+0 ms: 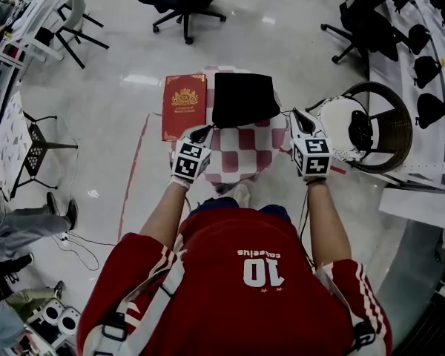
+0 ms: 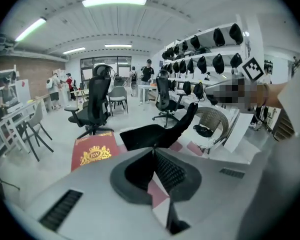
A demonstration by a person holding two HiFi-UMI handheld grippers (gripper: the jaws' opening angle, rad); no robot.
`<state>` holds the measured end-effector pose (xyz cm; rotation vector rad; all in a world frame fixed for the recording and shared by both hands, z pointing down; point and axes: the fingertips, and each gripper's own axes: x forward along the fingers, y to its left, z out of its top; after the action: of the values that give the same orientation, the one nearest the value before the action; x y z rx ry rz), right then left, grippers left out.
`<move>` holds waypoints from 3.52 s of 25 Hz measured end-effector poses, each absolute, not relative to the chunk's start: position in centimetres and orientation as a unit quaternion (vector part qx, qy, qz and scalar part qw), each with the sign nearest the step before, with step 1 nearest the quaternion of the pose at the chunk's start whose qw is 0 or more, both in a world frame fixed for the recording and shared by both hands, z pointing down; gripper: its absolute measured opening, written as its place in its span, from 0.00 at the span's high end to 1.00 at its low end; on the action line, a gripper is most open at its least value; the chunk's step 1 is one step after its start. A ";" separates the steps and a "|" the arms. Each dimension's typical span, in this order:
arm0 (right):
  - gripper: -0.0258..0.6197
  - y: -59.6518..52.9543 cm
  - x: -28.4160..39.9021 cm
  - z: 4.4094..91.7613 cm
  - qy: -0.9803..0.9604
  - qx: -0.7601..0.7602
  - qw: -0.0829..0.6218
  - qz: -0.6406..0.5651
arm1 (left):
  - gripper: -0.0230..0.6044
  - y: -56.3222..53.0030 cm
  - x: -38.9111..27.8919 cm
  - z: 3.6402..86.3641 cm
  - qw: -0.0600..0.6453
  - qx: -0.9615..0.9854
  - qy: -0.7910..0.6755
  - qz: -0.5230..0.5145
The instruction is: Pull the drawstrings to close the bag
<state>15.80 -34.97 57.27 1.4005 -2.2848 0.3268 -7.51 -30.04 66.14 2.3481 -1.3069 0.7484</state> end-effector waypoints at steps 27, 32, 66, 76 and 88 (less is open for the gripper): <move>0.91 -27.8 22.2 48.8 -0.705 0.677 0.186 0.104 | 0.95 -28.7 -16.5 44.1 0.103 0.850 -0.509 0.084; 0.91 -26.6 23.6 48.2 -0.687 0.695 0.186 0.103 | 0.95 -28.4 -17.6 43.6 0.106 0.838 -0.529 0.085; 0.92 -29.4 27.7 47.8 -0.657 0.727 0.142 0.141 | 0.95 -33.3 -25.2 44.9 0.134 0.769 -0.622 0.065; 0.92 -35.1 27.0 47.1 -0.682 0.705 0.138 0.134 | 0.95 -37.8 -25.8 42.9 0.121 0.759 -0.638 0.043; 0.92 -32.3 22.1 54.6 -0.721 0.639 0.185 0.194 | 0.95 -33.4 -25.7 50.5 0.195 0.764 -0.608 0.090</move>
<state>22.10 -32.29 54.63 1.8000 -2.0329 0.5471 -25.68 -33.37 50.50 2.1428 -1.7045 0.2526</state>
